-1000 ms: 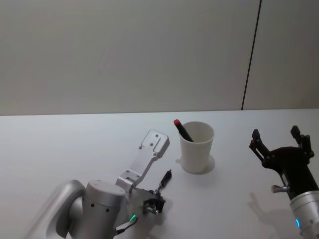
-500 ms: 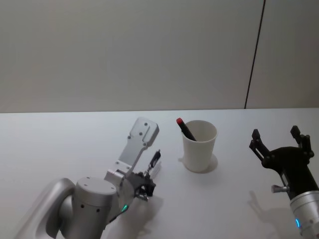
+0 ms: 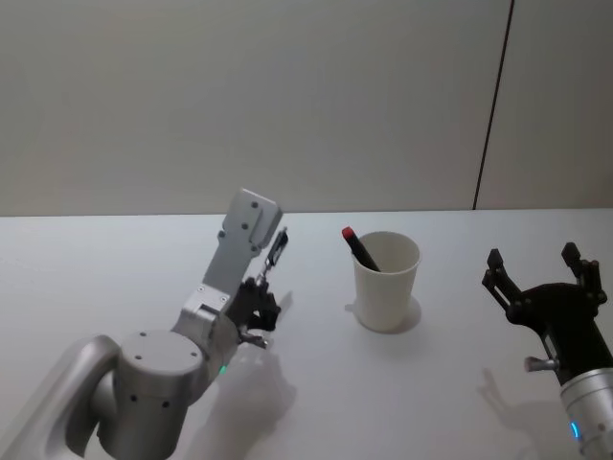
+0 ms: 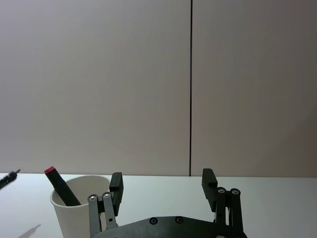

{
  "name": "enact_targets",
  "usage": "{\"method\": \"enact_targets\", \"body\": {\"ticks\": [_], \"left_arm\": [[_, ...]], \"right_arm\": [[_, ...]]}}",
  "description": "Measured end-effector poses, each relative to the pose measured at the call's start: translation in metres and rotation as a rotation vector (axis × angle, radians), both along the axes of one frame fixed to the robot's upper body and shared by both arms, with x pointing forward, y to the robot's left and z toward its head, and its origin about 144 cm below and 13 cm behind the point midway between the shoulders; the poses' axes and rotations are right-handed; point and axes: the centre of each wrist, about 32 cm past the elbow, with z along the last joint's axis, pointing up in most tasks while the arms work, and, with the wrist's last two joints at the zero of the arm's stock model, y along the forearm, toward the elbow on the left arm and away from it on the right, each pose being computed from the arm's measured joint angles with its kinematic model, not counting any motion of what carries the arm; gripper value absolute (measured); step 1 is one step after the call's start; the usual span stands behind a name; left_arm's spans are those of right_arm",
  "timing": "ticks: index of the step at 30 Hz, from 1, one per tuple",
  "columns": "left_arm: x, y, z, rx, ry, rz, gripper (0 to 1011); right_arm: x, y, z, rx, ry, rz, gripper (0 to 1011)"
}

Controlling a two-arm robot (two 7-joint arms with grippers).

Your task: Place the pen into the pen holder.

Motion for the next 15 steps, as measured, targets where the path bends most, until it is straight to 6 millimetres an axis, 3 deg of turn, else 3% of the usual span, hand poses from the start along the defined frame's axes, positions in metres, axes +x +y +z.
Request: {"method": "enact_targets", "body": {"ticks": [15], "left_arm": [[-0.004,0.018,-0.001,-0.016,-0.243,0.008,138]], "right_arm": [[0.000,0.000,0.000,0.000,0.000,0.000,1002]]}}
